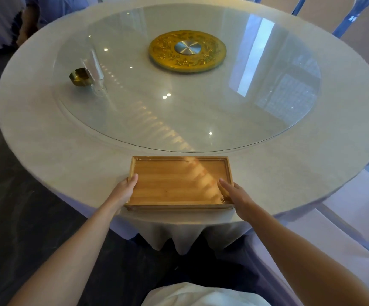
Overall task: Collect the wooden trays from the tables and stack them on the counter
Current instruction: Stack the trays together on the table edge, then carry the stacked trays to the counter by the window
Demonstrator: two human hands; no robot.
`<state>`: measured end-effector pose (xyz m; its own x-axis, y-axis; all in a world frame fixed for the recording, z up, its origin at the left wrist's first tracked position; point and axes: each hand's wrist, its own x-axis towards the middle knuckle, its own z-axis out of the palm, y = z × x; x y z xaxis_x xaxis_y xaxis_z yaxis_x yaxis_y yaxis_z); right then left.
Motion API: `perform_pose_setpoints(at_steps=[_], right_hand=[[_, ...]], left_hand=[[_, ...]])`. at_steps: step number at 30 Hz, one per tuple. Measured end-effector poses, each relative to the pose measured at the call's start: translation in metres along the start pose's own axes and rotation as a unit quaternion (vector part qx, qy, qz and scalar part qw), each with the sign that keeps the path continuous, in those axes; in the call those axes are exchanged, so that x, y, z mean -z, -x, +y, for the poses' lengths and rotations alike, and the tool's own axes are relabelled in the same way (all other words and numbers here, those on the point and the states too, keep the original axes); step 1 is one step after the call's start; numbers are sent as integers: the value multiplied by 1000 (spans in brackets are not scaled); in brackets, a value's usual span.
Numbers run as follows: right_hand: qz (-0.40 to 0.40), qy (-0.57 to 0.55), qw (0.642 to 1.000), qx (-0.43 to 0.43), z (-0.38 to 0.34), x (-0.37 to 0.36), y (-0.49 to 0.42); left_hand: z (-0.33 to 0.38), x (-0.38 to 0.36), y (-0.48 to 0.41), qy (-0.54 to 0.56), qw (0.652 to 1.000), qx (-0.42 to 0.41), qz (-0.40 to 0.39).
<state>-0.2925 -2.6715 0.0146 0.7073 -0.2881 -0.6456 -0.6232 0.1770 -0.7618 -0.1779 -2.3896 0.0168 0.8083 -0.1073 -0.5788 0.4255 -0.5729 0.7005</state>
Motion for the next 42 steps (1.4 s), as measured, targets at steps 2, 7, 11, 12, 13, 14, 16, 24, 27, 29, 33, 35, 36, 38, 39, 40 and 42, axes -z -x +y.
perform_pose_setpoints(at_steps=[2, 7, 11, 12, 13, 14, 16, 24, 27, 29, 33, 35, 36, 38, 39, 40, 42], right_hand=[[21, -15, 1000, 14, 2, 5, 7], [111, -50, 991, 52, 5, 31, 38], [173, -73, 979, 76, 7, 69, 78], [190, -85, 975, 82, 9, 81, 90], [206, -95, 970, 88, 11, 93, 102], [223, -102, 965, 94, 15, 106, 117], [262, -116, 953, 100, 25, 132, 149], [444, -174, 872, 110, 97, 222, 314], [491, -197, 842, 102, 136, 248, 383], [520, -210, 823, 93, 166, 262, 433], [573, -243, 778, 84, 228, 280, 532], [601, -265, 749, 79, 258, 285, 576], [613, -276, 736, 76, 271, 286, 597], [634, -300, 709, 71, 293, 290, 633], [645, -307, 697, 64, 303, 293, 649], [656, -310, 686, 55, 312, 296, 664], [680, -315, 660, 49, 328, 305, 691]], left_hand=[[13, 0, -1, -2, 1000, -25, -12], [57, -16, 2, -3, 994, -75, -74], [103, -49, 18, -20, 984, -126, -127], [114, -60, 24, -28, 980, -139, -139], [125, -72, 31, -37, 976, -151, -152], [136, -86, 40, -43, 971, -164, -166], [157, -115, 62, -51, 961, -194, -192], [200, -254, 194, -133, 894, -299, -306], [200, -310, 255, -170, 865, -324, -344], [193, -349, 301, -183, 847, -336, -369], [174, -421, 400, -223, 806, -383, -393], [162, -454, 445, -240, 774, -397, -431], [156, -469, 466, -251, 761, -401, -445], [145, -498, 504, -263, 738, -406, -471], [140, -512, 523, -268, 726, -410, -483], [136, -525, 542, -270, 717, -415, -490], [129, -552, 577, -268, 709, -423, -497]])
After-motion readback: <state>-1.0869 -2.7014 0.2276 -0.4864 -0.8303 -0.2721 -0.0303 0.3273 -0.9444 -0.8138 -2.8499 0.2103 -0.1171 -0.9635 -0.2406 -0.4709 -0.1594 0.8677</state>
